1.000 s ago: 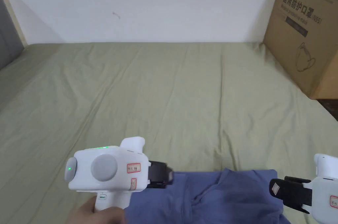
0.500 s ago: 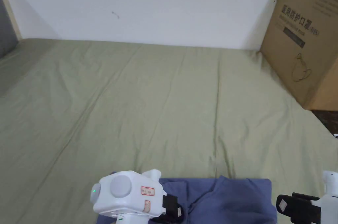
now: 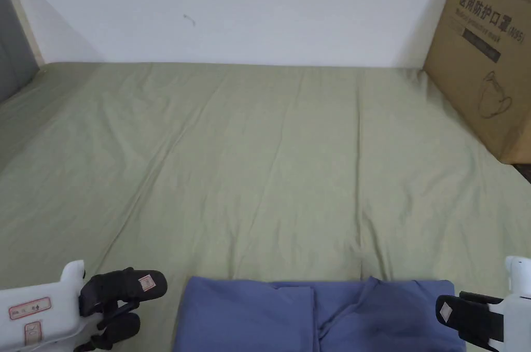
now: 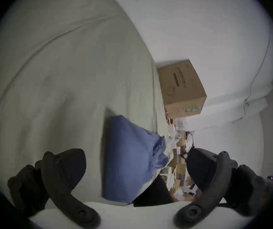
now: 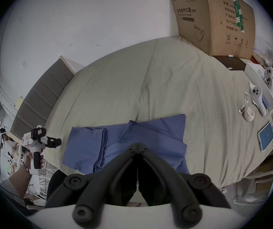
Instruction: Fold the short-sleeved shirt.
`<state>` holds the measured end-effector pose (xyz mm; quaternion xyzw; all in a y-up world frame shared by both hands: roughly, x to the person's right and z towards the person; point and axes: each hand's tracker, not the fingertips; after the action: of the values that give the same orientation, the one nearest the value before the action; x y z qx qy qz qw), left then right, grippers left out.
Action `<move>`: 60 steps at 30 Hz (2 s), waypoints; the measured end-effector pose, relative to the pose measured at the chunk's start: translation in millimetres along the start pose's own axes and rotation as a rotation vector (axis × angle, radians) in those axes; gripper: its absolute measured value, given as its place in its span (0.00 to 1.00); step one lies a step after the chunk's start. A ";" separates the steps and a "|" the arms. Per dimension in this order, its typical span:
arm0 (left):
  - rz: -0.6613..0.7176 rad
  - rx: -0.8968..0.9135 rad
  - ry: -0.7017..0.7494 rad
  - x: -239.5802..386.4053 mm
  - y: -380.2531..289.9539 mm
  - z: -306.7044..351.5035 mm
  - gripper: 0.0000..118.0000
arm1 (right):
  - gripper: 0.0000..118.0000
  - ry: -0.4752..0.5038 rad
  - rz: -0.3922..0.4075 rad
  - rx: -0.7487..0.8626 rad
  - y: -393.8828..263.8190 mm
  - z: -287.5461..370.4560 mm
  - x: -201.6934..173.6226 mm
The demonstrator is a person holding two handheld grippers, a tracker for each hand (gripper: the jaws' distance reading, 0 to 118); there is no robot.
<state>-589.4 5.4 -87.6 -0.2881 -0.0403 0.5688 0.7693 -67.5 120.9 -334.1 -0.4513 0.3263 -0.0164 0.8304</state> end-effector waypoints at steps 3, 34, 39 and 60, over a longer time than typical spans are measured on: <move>0.064 -0.089 -0.053 -22.4 -4.8 -31.3 1.00 | 0.00 -0.051 0.037 0.056 0.1 2.3 -3.2; -0.541 -0.041 0.707 151.9 -61.8 -59.1 0.11 | 0.00 -0.029 0.105 0.162 12.3 8.2 -8.5; -0.420 -0.182 0.448 170.8 -73.3 -140.7 0.49 | 0.00 -0.028 0.117 0.160 5.7 16.5 -6.8; -0.520 -0.267 0.431 157.1 -87.5 -165.6 0.04 | 0.00 -0.025 0.065 0.150 5.5 19.7 10.5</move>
<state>-395.4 64.4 -224.1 -0.4793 -0.0230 0.2699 0.8348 -49.8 135.4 -336.3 -0.3770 0.3282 -0.0084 0.8661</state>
